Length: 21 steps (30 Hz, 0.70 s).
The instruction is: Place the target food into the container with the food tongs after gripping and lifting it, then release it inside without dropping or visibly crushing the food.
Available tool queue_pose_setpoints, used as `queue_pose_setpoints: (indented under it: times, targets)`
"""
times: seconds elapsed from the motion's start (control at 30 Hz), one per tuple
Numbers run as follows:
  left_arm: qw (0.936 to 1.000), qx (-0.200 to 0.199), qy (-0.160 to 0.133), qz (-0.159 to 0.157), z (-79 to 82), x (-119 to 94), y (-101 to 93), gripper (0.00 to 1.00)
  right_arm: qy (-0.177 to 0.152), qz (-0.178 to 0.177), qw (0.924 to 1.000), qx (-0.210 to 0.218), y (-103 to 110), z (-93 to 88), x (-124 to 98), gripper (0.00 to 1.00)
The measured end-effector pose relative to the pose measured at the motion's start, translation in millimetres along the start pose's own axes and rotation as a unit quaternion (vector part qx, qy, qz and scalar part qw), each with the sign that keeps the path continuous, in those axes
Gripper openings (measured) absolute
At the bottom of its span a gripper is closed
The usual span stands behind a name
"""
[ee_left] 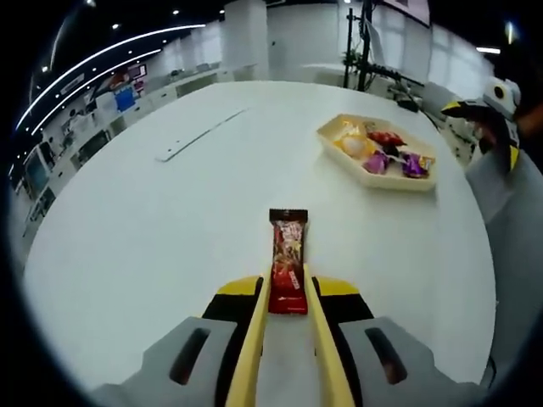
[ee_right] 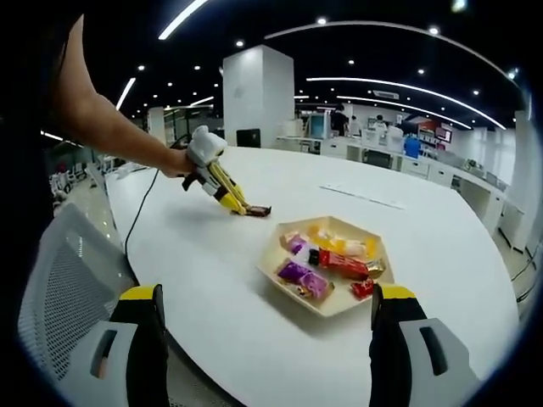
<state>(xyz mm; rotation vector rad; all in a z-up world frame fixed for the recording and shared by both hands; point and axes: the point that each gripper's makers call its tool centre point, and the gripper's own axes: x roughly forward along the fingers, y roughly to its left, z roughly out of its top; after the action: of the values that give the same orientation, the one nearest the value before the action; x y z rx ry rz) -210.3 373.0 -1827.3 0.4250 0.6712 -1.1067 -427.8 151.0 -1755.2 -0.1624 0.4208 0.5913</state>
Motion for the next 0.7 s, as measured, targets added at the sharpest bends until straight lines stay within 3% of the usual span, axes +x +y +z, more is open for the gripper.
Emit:
queue_pose_setpoints:
  times: [0.3, 0.47, 0.7]
  targets:
    - [0.9999, 0.006, 0.007, 0.007, 8.8, -11.4, 6.4, 0.18, -0.003, 0.002, 1.0000, -0.003, 0.7, 1.1, -0.1, 1.00]
    - [0.9999, 0.009, 0.005, 0.007, 23.2, -12.6, 6.7, 0.18, -0.005, 0.000, 1.0000, -0.003, 0.3, 2.0, -0.6, 1.00]
    - [0.9996, 0.027, -0.004, -0.004, 56.2, -2.5, -12.3, 0.18, -0.010, -0.003, 0.9999, -0.002, -1.1, 3.6, -1.4, 1.00]
